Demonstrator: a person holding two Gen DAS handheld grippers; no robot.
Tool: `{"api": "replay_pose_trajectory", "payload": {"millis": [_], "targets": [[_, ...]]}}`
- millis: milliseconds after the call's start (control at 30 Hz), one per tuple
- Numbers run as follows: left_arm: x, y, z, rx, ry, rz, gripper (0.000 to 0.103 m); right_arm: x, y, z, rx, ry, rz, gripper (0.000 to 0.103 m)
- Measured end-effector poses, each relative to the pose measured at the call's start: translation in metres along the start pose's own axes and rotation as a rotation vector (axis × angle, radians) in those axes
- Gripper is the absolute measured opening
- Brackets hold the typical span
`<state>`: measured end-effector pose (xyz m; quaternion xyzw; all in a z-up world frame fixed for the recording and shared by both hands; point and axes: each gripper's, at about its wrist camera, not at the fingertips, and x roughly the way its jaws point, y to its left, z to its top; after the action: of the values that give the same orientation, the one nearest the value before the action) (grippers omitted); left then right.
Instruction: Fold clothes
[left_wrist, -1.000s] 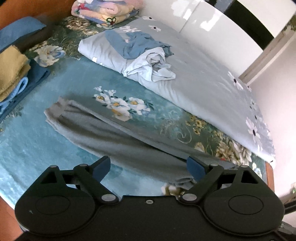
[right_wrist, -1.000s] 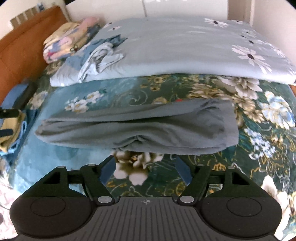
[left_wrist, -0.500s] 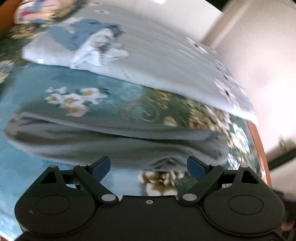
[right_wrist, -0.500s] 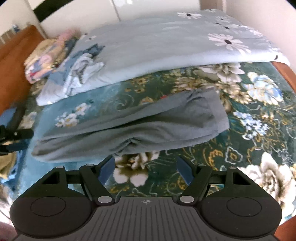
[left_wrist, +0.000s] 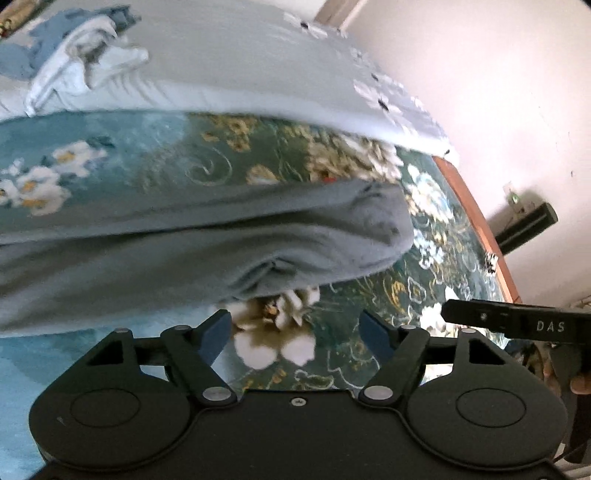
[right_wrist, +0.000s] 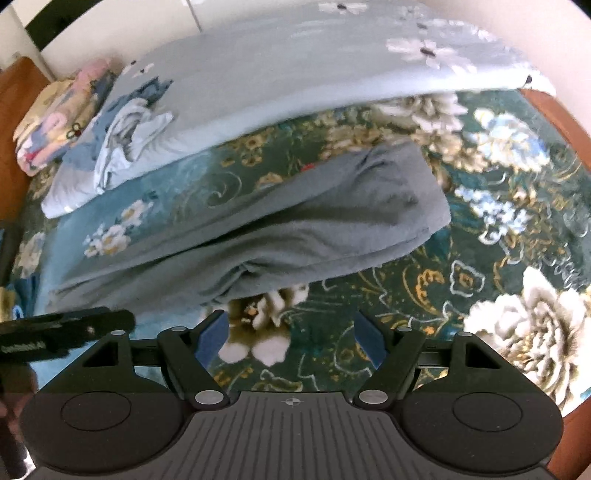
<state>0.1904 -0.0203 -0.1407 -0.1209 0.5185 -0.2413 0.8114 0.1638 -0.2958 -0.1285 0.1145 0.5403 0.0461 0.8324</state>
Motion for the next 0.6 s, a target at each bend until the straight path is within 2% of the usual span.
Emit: {"api": "replay_pose_trajectory", "payload": {"millis": [200,300,433,600], "targets": [[0.057,-0.006,-0.001,-0.034,0.026,0.028,0.055,0.052,-0.022,0.011,-0.060,0.058,0.023,0.049],[0.084,-0.003,0.001,-0.065,0.026,0.036,0.053,0.073,-0.034,0.018,-0.056,0.062,0.060,0.049],[0.118,0.004,0.002,-0.087,0.035,0.097,0.053,0.097,-0.044,0.027,-0.082,0.061,0.109,0.049],[0.135,0.021,0.002,-0.165,0.013,0.109,0.053,0.127,-0.040,0.038,-0.151,0.081,0.179,0.048]]}}
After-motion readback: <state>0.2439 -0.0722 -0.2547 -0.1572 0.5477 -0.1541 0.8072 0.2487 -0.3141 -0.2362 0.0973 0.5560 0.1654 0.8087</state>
